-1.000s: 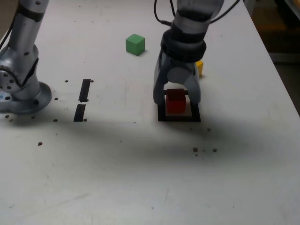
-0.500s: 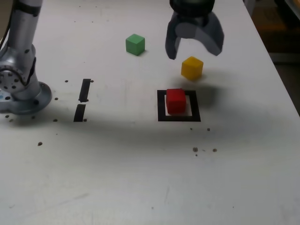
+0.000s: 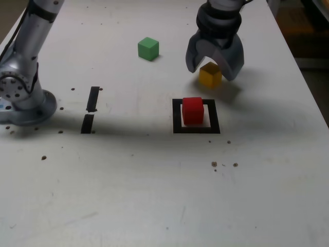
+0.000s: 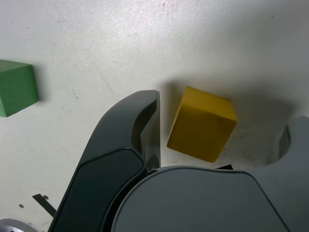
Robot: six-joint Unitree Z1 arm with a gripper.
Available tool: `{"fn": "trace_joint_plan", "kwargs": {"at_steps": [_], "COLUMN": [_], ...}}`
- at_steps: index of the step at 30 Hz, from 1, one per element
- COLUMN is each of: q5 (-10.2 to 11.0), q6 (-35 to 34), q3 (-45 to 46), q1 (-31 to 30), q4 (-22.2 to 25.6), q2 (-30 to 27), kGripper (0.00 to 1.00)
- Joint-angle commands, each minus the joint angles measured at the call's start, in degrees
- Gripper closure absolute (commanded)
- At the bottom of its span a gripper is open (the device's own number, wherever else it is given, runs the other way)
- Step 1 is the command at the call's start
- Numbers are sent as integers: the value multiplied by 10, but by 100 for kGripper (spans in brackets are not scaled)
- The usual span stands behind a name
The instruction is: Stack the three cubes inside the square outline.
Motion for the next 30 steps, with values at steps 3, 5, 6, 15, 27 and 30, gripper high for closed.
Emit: {"fn": "trace_joint_plan", "kwargs": {"at_steps": [3, 5, 6, 15, 27, 30], "q5": [-1, -1, -1, -4, -2, -9], "q6": [-2, -4, -5, -13, -143, -203], "q3": [-2, -3, -3, -1, -28, -35], "q1": [2, 2, 2, 2, -32, -67], "q4": [-8, -9, -9, -5, 112, 144], "q2": [9, 8, 7, 1, -116, -138], "kGripper": [37, 49, 55, 76, 76, 76]}}
